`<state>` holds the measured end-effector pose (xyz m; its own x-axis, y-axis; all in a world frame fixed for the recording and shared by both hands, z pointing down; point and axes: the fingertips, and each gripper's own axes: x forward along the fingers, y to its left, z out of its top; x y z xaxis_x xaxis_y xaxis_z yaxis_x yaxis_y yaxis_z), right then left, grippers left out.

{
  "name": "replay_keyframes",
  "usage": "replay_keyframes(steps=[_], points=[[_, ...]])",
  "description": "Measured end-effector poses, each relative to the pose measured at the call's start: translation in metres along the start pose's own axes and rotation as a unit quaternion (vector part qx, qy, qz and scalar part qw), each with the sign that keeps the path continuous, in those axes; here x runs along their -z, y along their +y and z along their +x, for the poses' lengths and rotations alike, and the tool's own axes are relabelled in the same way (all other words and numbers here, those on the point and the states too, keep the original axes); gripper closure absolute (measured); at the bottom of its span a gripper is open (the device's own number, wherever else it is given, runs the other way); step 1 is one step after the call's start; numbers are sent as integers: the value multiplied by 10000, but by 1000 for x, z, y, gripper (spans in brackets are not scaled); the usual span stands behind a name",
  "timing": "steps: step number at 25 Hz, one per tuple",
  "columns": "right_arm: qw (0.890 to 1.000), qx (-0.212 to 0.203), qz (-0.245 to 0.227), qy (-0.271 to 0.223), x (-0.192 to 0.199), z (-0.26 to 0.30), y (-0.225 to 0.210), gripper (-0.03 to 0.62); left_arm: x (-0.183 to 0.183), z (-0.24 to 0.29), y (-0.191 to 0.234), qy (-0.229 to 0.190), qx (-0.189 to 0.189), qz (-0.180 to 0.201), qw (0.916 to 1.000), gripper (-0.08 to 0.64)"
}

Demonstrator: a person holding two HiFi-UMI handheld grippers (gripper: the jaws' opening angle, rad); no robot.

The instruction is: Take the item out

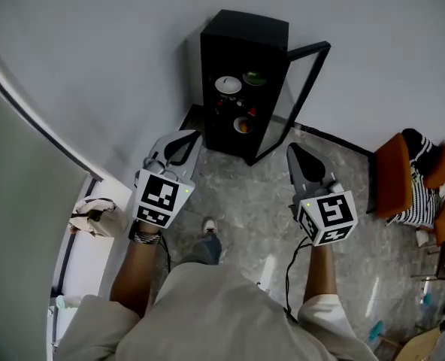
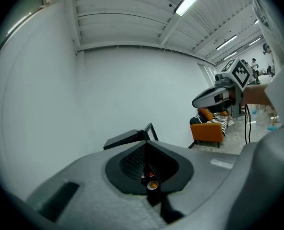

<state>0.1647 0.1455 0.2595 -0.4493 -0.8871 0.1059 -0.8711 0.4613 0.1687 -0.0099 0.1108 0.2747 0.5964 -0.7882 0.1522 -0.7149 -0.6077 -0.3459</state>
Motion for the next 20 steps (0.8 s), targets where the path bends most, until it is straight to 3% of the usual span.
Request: replay_keyframes(steps=[6, 14, 20], points=[[9990, 414, -150, -79, -14, 75, -31, 584, 15, 57, 54, 65, 167, -54, 9998, 556], [9985, 254, -316, 357, 1, 165, -44, 584, 42, 115, 114, 118, 295, -243, 9992, 555], [9981, 162, -130, 582, 20, 227, -55, 584, 65, 151, 148, 214, 357, -361, 9985, 555]])
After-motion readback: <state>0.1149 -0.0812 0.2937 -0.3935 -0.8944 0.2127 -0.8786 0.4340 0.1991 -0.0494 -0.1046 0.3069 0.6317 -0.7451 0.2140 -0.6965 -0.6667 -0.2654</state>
